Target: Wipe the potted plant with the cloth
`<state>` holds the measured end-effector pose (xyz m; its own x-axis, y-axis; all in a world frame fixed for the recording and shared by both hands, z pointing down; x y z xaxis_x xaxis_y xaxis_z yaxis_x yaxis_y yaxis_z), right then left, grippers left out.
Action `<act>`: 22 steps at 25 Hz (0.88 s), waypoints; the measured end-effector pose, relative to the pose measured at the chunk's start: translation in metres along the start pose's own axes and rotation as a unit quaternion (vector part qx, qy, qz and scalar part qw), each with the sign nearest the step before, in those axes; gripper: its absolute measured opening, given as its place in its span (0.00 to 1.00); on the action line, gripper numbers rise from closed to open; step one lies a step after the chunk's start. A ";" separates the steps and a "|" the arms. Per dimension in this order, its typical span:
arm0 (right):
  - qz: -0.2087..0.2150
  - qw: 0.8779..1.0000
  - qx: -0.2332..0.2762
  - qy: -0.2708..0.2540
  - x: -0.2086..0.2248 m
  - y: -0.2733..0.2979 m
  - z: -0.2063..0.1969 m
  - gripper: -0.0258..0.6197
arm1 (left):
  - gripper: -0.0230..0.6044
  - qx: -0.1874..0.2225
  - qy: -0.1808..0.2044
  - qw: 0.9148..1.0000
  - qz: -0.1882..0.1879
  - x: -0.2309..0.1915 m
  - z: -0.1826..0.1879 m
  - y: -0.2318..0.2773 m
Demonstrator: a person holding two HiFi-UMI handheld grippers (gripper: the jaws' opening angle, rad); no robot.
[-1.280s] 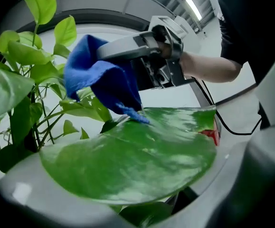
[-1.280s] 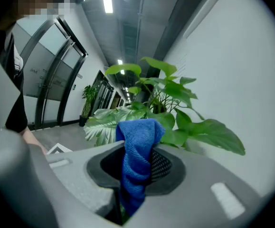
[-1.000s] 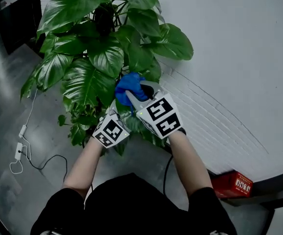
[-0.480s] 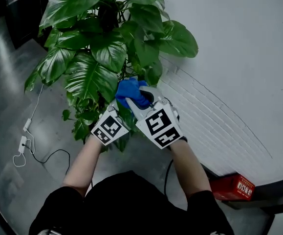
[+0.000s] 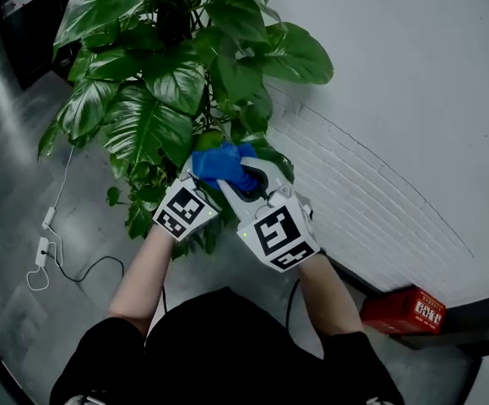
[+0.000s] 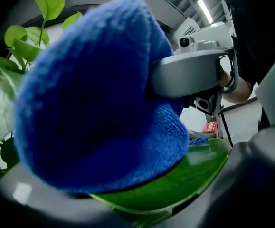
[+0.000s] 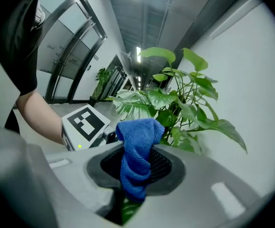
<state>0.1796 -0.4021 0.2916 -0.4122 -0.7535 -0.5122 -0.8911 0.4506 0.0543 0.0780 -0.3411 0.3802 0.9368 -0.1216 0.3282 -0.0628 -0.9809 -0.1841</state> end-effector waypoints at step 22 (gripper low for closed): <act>-0.040 0.993 -0.026 -0.108 -0.033 -0.082 -0.015 0.18 | 0.79 0.046 -0.113 0.991 0.052 0.002 -0.007 -0.006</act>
<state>0.2633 -0.4211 0.3166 -0.2947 -0.6632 -0.6880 -0.9300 0.3645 0.0470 0.0780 -0.3366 0.3884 0.9806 -0.1746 0.0890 -0.1416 -0.9454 -0.2937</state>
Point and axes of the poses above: the fingertips, and each gripper's own axes: y forward along the fingers, x to its right, z out of its top, the point moved 10 cm from there along -y, backward along the fingers, and after that the axes turned 14 degrees about x, right-handed, at the moved point
